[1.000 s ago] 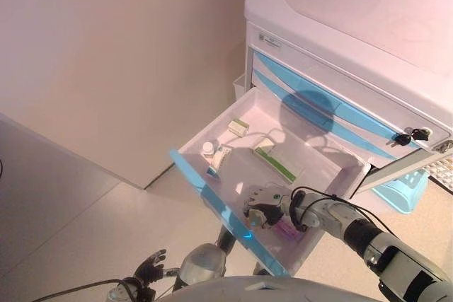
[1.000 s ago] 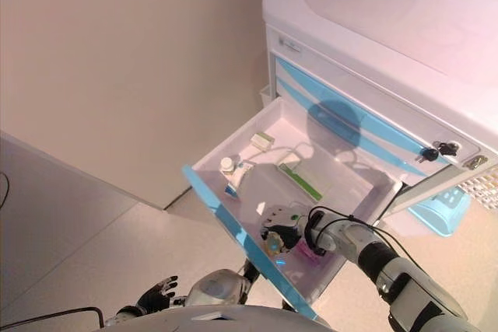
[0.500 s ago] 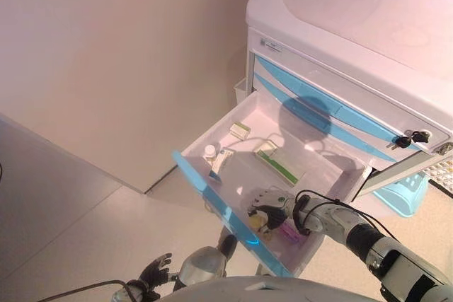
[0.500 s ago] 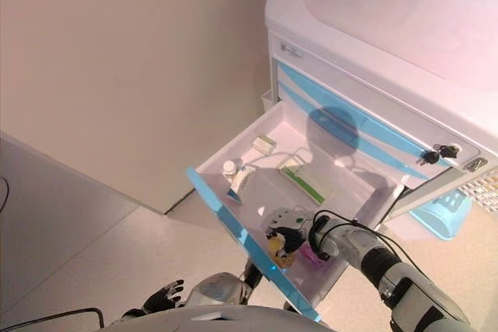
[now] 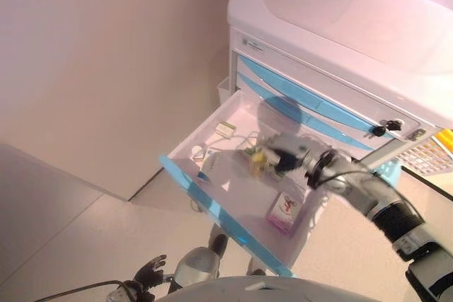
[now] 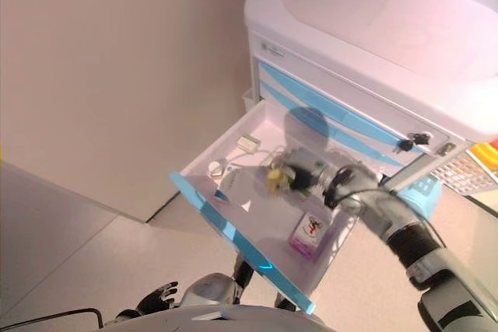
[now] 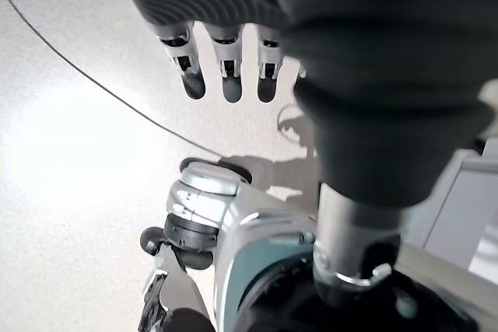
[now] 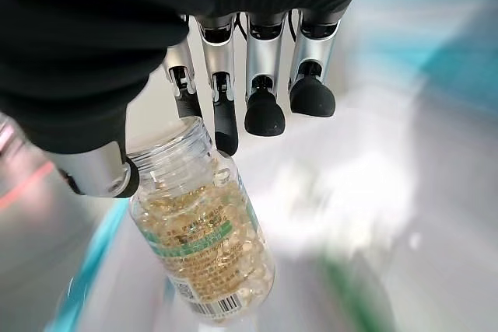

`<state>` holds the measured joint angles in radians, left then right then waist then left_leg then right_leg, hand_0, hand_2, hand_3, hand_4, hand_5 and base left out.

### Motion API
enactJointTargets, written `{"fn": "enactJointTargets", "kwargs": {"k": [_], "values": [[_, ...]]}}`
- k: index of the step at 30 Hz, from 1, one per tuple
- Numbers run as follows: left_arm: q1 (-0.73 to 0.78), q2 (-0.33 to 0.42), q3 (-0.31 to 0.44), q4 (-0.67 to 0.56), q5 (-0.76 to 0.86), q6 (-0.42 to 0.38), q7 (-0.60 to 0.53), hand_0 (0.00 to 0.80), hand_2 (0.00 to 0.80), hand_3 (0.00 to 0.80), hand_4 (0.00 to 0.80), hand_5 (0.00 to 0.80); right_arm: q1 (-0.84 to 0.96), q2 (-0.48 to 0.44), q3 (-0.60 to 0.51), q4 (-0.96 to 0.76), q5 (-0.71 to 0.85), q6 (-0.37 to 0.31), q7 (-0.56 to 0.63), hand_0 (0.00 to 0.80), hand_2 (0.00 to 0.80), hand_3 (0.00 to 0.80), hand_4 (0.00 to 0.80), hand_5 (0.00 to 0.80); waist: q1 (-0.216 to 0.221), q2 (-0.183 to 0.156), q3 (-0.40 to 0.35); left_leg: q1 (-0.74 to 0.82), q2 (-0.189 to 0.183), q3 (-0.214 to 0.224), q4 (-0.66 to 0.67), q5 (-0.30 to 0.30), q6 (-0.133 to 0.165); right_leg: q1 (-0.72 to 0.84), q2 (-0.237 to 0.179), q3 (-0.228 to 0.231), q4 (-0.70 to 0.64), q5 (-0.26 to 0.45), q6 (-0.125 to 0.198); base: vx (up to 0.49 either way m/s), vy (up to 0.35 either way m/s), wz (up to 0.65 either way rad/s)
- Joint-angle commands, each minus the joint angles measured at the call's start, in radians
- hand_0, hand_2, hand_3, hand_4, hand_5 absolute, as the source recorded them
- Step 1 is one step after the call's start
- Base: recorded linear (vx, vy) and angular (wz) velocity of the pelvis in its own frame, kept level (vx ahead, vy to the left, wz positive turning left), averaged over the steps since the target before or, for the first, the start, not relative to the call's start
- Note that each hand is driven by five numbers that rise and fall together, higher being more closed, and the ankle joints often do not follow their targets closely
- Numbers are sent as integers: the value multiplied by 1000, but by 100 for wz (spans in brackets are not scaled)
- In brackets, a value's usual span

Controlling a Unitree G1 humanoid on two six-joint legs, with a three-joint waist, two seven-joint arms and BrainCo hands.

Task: Open the drawer and pick up the medicine

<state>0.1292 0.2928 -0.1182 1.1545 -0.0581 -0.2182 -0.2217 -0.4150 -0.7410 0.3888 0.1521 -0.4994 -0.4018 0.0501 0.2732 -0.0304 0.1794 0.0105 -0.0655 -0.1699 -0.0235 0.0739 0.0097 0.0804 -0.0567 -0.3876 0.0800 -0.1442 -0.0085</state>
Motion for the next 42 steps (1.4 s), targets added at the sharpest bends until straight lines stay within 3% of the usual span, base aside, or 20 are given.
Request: {"fn": "enactJointTargets", "kwargs": {"k": [1,4,9,16,23,31,39,40,41,42], "values": [[-1,19,-9,23,-21,-15,2,0,0,0,0,0,-123,-44,-105,-126,320,57,-23,800,800,800,800,800,-20,-3,-36,8,-39,4,-12,-77,17,-10,-33,31,1,52,68,50,16,-15],[4,28,-19,29,-22,-14,-5,0,0,0,0,0,-214,-65,-201,-90,468,96,-68,800,800,800,800,800,-24,-3,-42,22,-37,14,-11,-87,18,-3,-30,43,2,47,67,63,22,-13],[1,58,-52,17,-36,14,-22,0,0,0,0,0,-413,-159,-235,80,618,208,-146,800,800,800,800,800,-17,-7,-55,41,-36,27,-7,-99,14,12,-30,51,4,39,66,79,21,-1],[-2,96,-99,-15,-63,61,-34,0,0,0,0,0,-648,-300,-93,384,566,307,-151,800,800,800,800,800,4,-15,-60,49,-42,17,-3,-103,14,22,-33,42,10,31,63,75,4,7],[10,117,-125,-27,-75,69,-33,0,0,0,0,0,-848,-368,149,651,415,375,-77,800,800,800,800,800,35,-21,-45,51,-49,-3,3,-105,14,34,-36,27,10,26,58,66,5,7],[9,136,-129,-43,-80,57,-41,0,0,0,0,0,-994,-394,330,820,260,369,36,800,800,800,800,800,54,-28,-20,28,-53,-18,-6,-90,13,18,-32,18,1,36,58,-1,-7,10],[12,137,-119,-63,-71,49,-42,0,0,0,0,0,-972,-394,361,815,185,335,102,800,800,800,800,800,52,-29,-9,20,-54,-16,-8,-86,13,8,-33,16,-1,42,61,-20,-1,4],[12,136,-120,-70,-71,53,-41,0,0,0,0,0,-962,-391,359,811,177,337,110,543,543,543,543,543,50,-28,-9,20,-54,-14,-7,-86,13,7,-34,18,0,42,61,0,0,0],[11,136,-121,-76,-72,57,-40,0,0,0,0,0,-955,-391,357,812,163,330,105,66,66,66,66,66,49,-27,-8,19,-53,-12,-7,-86,13,6,-34,19,0,42,61,0,0,0],[9,138,-121,-82,-73,61,-40,0,0,0,0,0,-952,-392,357,811,158,328,99,0,0,0,0,0,49,-26,-7,19,-53,-11,-6,-86,14,5,-34,20,1,43,62,0,0,0]]}}
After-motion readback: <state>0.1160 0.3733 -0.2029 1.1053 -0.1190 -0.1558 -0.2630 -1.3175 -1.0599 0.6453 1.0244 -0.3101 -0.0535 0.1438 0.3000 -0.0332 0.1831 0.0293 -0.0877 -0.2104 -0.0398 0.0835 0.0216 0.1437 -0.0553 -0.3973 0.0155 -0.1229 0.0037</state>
